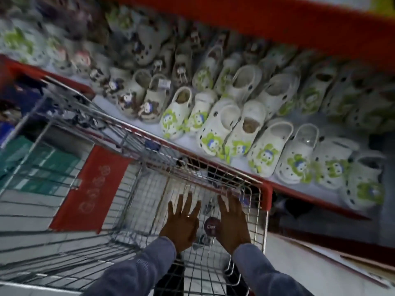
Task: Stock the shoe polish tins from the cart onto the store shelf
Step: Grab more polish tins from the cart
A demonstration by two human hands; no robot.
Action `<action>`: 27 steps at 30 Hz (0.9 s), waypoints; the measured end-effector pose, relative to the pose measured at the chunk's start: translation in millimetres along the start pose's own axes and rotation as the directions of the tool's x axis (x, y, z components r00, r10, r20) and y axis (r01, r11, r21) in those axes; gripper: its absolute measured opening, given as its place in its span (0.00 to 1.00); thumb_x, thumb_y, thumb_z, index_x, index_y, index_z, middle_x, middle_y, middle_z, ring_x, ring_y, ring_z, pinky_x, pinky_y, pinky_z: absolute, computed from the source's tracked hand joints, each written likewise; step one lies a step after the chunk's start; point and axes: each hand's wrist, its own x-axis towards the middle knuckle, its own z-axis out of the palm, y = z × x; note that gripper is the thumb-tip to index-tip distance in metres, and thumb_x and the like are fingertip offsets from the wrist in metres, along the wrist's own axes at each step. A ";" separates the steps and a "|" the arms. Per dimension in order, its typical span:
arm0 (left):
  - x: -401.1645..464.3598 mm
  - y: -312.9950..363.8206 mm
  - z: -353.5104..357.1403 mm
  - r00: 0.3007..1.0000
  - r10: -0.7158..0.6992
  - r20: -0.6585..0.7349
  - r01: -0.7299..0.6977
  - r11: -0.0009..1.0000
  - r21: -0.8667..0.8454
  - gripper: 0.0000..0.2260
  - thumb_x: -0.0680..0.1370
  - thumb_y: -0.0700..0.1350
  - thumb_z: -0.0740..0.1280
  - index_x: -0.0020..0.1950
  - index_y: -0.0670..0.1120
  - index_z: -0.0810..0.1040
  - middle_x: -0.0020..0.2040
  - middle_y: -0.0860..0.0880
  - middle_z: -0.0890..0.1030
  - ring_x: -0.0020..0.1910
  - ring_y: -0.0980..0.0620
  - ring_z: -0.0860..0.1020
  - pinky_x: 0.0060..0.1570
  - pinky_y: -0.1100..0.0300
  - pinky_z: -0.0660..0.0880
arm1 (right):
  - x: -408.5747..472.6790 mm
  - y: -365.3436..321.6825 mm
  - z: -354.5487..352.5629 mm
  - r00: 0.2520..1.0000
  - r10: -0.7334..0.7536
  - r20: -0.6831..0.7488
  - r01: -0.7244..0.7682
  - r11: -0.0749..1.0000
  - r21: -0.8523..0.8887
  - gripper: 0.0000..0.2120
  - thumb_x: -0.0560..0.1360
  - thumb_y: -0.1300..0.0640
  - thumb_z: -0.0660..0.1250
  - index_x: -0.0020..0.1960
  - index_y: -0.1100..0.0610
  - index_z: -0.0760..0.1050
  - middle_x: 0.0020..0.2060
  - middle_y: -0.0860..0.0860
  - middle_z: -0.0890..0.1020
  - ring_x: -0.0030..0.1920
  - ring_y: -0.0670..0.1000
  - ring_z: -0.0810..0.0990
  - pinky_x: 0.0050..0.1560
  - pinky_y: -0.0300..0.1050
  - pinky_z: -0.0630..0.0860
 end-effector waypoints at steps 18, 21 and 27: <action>52.3 -11.8 69.2 0.961 -0.036 0.276 0.055 0.997 -0.059 0.26 0.75 0.36 0.64 0.73 0.42 0.64 0.72 0.39 0.66 0.70 0.33 0.67 0.61 0.39 0.74 | 50.1 13.5 123.0 0.952 0.074 0.298 -0.041 0.992 -0.117 0.28 0.72 0.64 0.68 0.69 0.58 0.65 0.67 0.58 0.70 0.68 0.65 0.66 0.54 0.58 0.79; 36.5 -8.3 8.1 0.984 -0.080 0.157 0.107 0.978 -0.178 0.25 0.69 0.42 0.71 0.66 0.41 0.72 0.68 0.42 0.70 0.67 0.37 0.69 0.62 0.42 0.74 | 47.5 -7.7 54.7 0.978 0.069 0.195 -0.074 0.997 0.018 0.27 0.66 0.61 0.73 0.62 0.57 0.69 0.61 0.56 0.74 0.62 0.63 0.72 0.51 0.55 0.80; -3.7 -5.8 -130.1 0.982 -0.097 -0.161 0.037 0.940 -0.339 0.19 0.58 0.51 0.66 0.48 0.49 0.77 0.52 0.51 0.78 0.55 0.47 0.76 0.54 0.55 0.72 | 33.5 -46.1 -103.6 0.997 -0.066 -0.042 0.073 0.979 0.191 0.29 0.57 0.50 0.76 0.58 0.52 0.75 0.57 0.54 0.78 0.59 0.58 0.77 0.57 0.55 0.77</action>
